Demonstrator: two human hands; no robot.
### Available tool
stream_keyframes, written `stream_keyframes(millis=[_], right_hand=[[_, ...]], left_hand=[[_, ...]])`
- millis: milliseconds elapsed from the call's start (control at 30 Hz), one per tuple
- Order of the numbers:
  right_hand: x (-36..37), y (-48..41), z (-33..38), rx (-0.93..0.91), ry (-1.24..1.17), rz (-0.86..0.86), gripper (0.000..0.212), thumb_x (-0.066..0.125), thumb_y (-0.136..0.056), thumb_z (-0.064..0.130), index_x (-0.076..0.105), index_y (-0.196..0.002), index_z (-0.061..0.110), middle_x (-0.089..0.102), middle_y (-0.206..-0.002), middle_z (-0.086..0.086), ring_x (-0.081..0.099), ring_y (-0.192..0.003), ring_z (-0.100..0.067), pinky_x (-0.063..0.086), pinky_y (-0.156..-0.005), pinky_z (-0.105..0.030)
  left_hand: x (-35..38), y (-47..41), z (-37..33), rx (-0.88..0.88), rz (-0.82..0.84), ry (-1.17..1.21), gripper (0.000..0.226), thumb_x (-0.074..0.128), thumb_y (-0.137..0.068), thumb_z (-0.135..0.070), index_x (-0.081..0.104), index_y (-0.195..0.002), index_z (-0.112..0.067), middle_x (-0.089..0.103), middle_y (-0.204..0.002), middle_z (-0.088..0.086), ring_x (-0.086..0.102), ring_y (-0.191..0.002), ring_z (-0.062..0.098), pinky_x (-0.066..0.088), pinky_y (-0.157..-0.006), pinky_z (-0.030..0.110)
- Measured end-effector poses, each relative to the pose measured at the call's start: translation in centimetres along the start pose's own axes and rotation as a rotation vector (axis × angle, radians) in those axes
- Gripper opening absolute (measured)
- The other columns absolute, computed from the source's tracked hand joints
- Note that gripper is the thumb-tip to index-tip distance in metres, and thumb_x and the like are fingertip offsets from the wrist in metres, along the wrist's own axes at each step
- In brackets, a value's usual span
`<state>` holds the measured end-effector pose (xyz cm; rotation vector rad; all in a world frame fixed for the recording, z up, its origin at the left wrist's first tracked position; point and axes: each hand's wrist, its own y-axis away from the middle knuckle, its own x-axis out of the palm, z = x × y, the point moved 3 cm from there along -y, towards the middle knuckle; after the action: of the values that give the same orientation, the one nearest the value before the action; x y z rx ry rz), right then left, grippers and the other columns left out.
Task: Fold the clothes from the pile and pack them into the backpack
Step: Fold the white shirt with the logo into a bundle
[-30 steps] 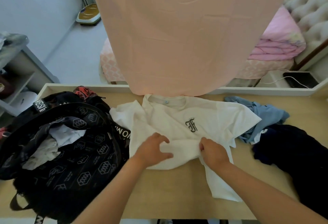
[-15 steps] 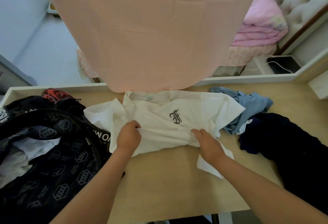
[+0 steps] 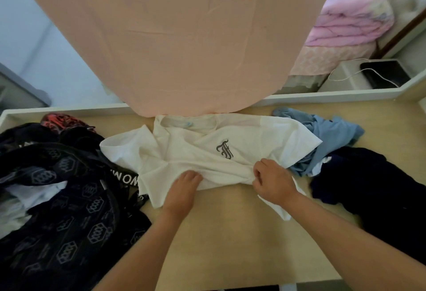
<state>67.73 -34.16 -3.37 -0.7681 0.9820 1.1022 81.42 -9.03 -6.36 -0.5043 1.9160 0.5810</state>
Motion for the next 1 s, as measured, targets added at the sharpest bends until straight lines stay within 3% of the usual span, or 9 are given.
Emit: stream_keyframes(millis=[100,233,467,533,633,733,867,933,1000], right_hand=[[-0.3,0.1,-0.9,-0.077,0.05,0.079,0.02,0.058,-0.067,0.036,0.053,-0.082,0.024,0.049,-0.079,0.011,0.048,-0.072,-0.013,0.04,-0.052,-0.029],[-1.1,0.1,-1.6,-0.103,0.051,0.105,0.03,0.057,-0.066,0.02,0.058,-0.096,0.022,0.056,-0.086,0.008,0.05,-0.075,-0.014,0.038,-0.058,-0.029],[-4.1,2.5,0.9,0.083,-0.123,-0.039,0.013,0.054,-0.078,0.008,0.06,-0.084,0.018,0.058,-0.074,0.008,0.051,-0.061,-0.012,0.041,-0.055,-0.032],[-4.8,4.0,2.1,0.108,-0.158,-0.061,0.013,0.047,-0.075,0.013,0.054,-0.072,0.024,0.053,-0.061,0.01,0.048,-0.054,-0.01,0.04,-0.052,-0.03],[-4.4,6.1,3.8,0.2,-0.342,0.098,0.031,0.046,-0.077,0.005,0.041,-0.058,0.03,0.048,-0.053,0.013,0.045,-0.053,-0.004,0.032,-0.053,-0.024],[-2.9,8.4,4.9,0.362,-0.417,0.33,0.027,0.044,-0.078,-0.001,0.048,-0.057,0.016,0.052,-0.059,0.013,0.048,-0.06,-0.006,0.036,-0.062,-0.03],[-1.7,11.3,6.3,0.355,-0.287,0.472,0.025,0.038,-0.084,0.0,0.047,-0.067,0.015,0.051,-0.072,0.004,0.045,-0.068,-0.011,0.033,-0.062,-0.026],[-1.3,12.5,6.8,0.355,-0.304,0.488,0.027,0.036,-0.087,-0.002,0.044,-0.068,0.016,0.048,-0.073,0.003,0.044,-0.069,-0.011,0.031,-0.06,-0.023],[-1.1,13.6,7.4,0.392,-0.353,0.505,0.023,0.038,-0.089,0.002,0.042,-0.07,0.015,0.046,-0.074,0.002,0.042,-0.069,-0.013,0.029,-0.061,-0.025]], left_hand=[[-1.3,-0.3,0.9,-0.136,-0.023,0.034,0.026,0.061,-0.083,0.004,0.061,-0.105,-0.01,0.057,-0.101,0.01,0.056,-0.095,0.032,0.05,-0.071,0.039],[-3.7,0.1,0.7,-0.209,-0.075,0.037,0.042,0.052,-0.08,0.01,0.063,-0.117,-0.008,0.061,-0.106,0.011,0.057,-0.101,0.031,0.047,-0.074,0.038],[-10.3,3.3,0.5,-0.398,0.054,0.25,0.028,0.037,-0.099,-0.017,0.064,-0.093,-0.018,0.062,-0.092,-0.008,0.059,-0.088,0.018,0.044,-0.073,0.03],[-11.5,4.8,2.0,-0.451,0.099,0.088,0.031,0.033,-0.1,-0.022,0.062,-0.089,-0.017,0.065,-0.095,-0.004,0.06,-0.089,0.018,0.047,-0.079,0.034],[-11.2,7.1,2.7,-0.421,-0.095,-0.281,0.016,0.05,-0.089,-0.011,0.064,-0.097,-0.015,0.065,-0.094,0.004,0.061,-0.088,0.029,0.048,-0.079,0.041],[-7.6,10.2,0.4,-0.174,-0.332,-0.164,0.018,0.063,-0.08,-0.016,0.067,-0.098,-0.018,0.06,-0.096,0.003,0.057,-0.085,0.03,0.044,-0.073,0.041],[-0.3,14.5,-3.2,-0.099,0.121,0.044,0.072,0.038,-0.075,-0.076,0.052,-0.131,-0.033,0.049,-0.133,-0.011,0.047,-0.125,0.02,0.039,-0.099,0.041],[2.7,16.5,-2.7,-0.146,0.257,-0.066,0.098,0.056,-0.058,-0.076,0.039,-0.143,-0.03,0.043,-0.142,-0.007,0.042,-0.133,0.026,0.042,-0.099,0.047],[4.3,17.4,-2.1,-0.136,0.188,-0.109,0.092,0.08,-0.051,-0.054,0.05,-0.134,-0.025,0.059,-0.119,-0.001,0.061,-0.106,0.029,0.052,-0.073,0.043]])
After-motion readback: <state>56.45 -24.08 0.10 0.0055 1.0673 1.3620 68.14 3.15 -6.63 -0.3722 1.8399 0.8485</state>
